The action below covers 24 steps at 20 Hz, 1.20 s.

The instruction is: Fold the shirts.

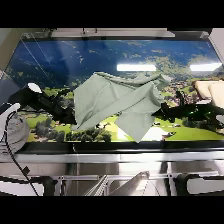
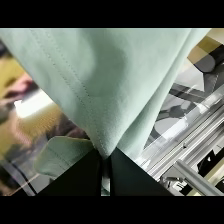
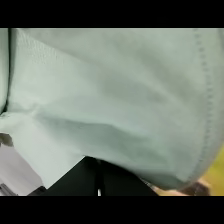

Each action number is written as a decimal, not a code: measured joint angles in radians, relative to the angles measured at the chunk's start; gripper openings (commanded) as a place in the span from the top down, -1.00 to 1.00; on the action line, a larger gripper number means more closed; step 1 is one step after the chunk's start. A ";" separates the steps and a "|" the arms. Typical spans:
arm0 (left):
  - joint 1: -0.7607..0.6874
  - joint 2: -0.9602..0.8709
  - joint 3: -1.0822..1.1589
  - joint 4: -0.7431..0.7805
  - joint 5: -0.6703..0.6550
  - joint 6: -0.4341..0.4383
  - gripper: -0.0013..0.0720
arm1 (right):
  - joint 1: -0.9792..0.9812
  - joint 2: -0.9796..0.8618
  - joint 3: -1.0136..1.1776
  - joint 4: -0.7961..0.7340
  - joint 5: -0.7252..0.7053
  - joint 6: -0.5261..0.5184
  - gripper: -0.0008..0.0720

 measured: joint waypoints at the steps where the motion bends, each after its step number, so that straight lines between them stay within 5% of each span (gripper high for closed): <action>1: 0.000 0.000 0.002 0.000 -0.003 0.003 0.90 | 0.000 0.010 0.002 0.005 0.011 -0.006 0.94; 6: 0.037 0.010 0.034 -0.040 -0.035 0.016 0.91 | -0.023 0.140 0.018 -0.005 0.042 -0.014 0.94; 11: 0.172 0.183 0.072 -0.261 -0.125 0.048 0.91 | -0.112 0.423 0.039 -0.013 0.131 -0.018 0.94; 16: 0.379 0.490 0.175 -0.896 -0.259 0.091 0.91 | -0.277 0.819 0.261 0.128 0.179 -0.061 0.93; 19: 0.523 0.656 0.325 -1.324 -0.237 0.123 0.91 | -0.346 0.976 0.502 0.212 0.091 -0.115 0.94; 24: 0.834 0.767 0.536 -1.536 -0.092 0.077 0.91 | -0.383 0.991 0.818 0.210 -0.033 -0.143 0.94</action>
